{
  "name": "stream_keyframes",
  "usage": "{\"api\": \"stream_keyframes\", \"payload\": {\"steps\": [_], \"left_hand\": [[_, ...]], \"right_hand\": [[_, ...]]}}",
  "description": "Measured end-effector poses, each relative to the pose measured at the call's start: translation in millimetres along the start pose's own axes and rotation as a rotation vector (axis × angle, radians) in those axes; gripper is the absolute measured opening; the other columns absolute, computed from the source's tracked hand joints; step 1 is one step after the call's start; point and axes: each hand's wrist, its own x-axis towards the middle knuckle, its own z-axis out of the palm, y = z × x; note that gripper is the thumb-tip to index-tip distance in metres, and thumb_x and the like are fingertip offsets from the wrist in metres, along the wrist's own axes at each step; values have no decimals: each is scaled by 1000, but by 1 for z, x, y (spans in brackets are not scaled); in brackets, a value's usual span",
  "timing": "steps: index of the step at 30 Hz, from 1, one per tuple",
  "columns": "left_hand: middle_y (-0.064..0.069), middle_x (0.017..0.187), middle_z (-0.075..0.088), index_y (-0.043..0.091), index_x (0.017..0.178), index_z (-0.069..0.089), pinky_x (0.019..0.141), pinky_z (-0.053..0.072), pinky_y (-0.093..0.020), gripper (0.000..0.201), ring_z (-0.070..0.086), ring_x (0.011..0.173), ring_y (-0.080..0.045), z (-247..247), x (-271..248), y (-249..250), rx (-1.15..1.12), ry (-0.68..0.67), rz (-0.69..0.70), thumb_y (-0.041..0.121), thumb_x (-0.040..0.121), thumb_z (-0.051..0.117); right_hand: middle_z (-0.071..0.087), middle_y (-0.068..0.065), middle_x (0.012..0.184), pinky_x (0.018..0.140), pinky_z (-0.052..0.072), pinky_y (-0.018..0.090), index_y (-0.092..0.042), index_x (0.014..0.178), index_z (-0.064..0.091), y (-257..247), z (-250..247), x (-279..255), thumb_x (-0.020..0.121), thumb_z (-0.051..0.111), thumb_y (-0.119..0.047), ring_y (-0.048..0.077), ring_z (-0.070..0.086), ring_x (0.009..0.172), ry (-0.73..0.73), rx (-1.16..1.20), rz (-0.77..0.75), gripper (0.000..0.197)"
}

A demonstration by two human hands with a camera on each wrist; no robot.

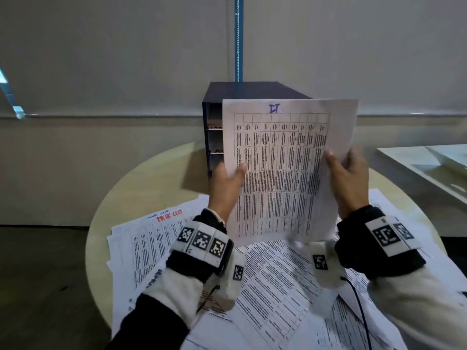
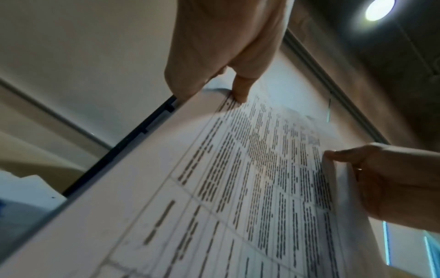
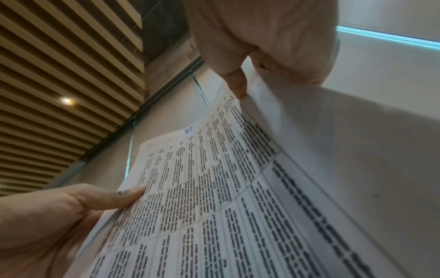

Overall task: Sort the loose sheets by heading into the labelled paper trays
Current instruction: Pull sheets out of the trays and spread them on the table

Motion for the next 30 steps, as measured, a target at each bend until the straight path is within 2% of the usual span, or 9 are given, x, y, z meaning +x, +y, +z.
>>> {"api": "stream_keyframes", "payload": {"steps": [6, 12, 16, 19, 21, 23, 26, 28, 30], "left_hand": [[-8, 129, 54, 6, 131, 44, 102, 41, -37, 36, 51, 119, -24, 20, 16, -7, 33, -18, -129, 20, 98, 42], [-16, 145, 38, 1, 142, 28, 109, 34, -42, 47, 41, 130, -32, 14, 20, -63, 42, -166, -505, 6, 96, 36], [-26, 132, 49, -10, 133, 38, 89, 44, -36, 41, 56, 102, -30, 0, 15, -85, -13, -164, -597, -8, 93, 35], [-13, 92, 56, -9, 129, 43, 86, 41, -31, 39, 51, 72, -19, -6, 17, -92, -8, -199, -624, -13, 92, 33], [-7, 79, 50, 1, 106, 52, 86, 41, -31, 27, 49, 68, -16, -6, 22, -92, 8, -209, -660, -13, 91, 34], [-7, 78, 49, 5, 86, 49, 87, 40, -32, 23, 49, 68, -17, -5, 27, -92, 17, -198, -683, -12, 91, 34], [-7, 77, 48, 8, 76, 46, 88, 40, -33, 27, 49, 68, -17, -11, 35, -90, 35, -170, -689, -12, 91, 34], [-6, 77, 48, 9, 73, 44, 89, 39, -32, 29, 48, 68, -16, -16, 45, -89, 30, -122, -686, -11, 91, 34], [-6, 76, 47, 10, 72, 43, 88, 38, -32, 29, 47, 67, -16, -20, 55, -84, 47, -84, -679, -10, 92, 34]], "right_hand": [[62, 21, 112, 91, 47, 47, -4, 113, 49, 1, -9, 20, 86, 50, -14, 28, 59, 99, 70, -248, 37, 29], [53, 27, 123, 90, 41, 39, -10, 137, 24, 31, -12, 8, 90, 45, -3, 40, 53, 110, -353, -621, 320, 53], [47, 28, 130, 97, 37, 38, -2, 133, 33, 59, 1, 4, 95, 40, -8, 37, 48, 118, -626, -839, 370, 39], [50, 21, 130, 96, 39, 32, -2, 127, 46, 64, 7, 1, 93, 45, -8, 33, 48, 120, -769, -953, 402, 35], [49, 18, 132, 96, 39, 31, -5, 127, 47, 66, 7, -1, 93, 44, -10, 31, 47, 121, -836, -997, 398, 34], [47, 14, 134, 92, 39, 29, -10, 125, 46, 66, 6, 0, 96, 36, -13, 28, 47, 118, -889, -1018, 404, 31], [50, 11, 124, 65, 37, 19, -10, 130, 38, 68, 4, 6, 95, 41, -13, 20, 45, 98, -868, -877, 488, 36], [49, 14, 115, 68, 44, 27, -7, 138, 29, 67, 1, 10, 91, 50, -7, 22, 46, 94, -835, -755, 581, 51], [53, 19, 110, 72, 48, 35, -4, 123, 40, 66, -5, 12, 91, 51, -2, 28, 53, 91, -812, -581, 732, 34]]}}
